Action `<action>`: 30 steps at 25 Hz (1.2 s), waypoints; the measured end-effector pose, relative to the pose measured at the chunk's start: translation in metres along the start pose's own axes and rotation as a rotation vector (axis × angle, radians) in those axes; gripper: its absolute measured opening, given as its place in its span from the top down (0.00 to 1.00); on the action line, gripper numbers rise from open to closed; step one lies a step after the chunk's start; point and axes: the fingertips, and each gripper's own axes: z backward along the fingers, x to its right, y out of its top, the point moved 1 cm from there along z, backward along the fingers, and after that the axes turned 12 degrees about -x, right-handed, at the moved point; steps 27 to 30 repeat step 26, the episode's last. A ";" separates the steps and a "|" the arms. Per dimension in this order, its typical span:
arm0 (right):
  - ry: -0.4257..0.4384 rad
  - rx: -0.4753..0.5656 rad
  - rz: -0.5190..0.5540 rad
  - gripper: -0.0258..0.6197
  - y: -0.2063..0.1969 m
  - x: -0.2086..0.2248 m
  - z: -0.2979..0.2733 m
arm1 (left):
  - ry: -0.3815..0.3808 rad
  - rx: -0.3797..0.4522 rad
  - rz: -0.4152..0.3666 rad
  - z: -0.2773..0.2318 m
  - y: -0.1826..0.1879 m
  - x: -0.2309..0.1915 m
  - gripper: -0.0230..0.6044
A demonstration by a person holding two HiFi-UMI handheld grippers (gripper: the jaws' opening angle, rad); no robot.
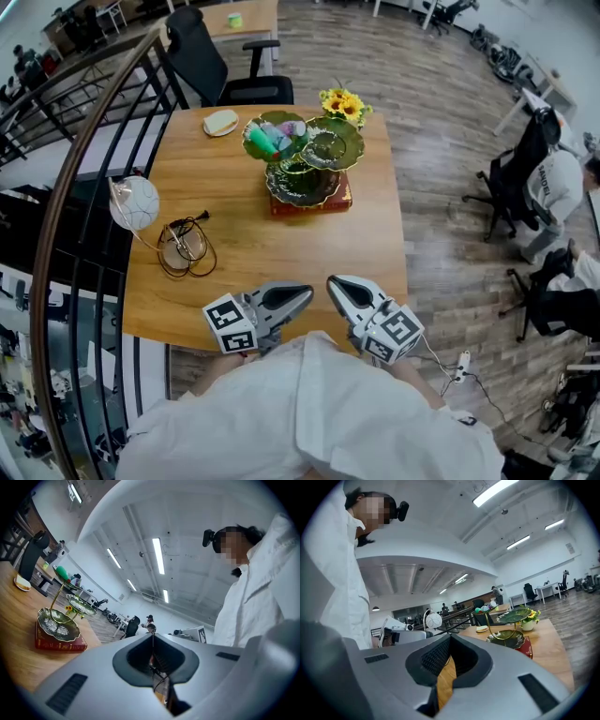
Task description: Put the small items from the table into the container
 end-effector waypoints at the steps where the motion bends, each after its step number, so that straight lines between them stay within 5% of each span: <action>1: -0.002 -0.008 0.005 0.94 -0.001 -0.001 -0.002 | -0.005 0.001 0.001 0.000 0.000 0.000 0.95; 30: -0.004 -0.053 0.020 0.94 0.001 -0.012 -0.031 | -0.040 0.013 0.034 0.019 -0.001 -0.013 0.95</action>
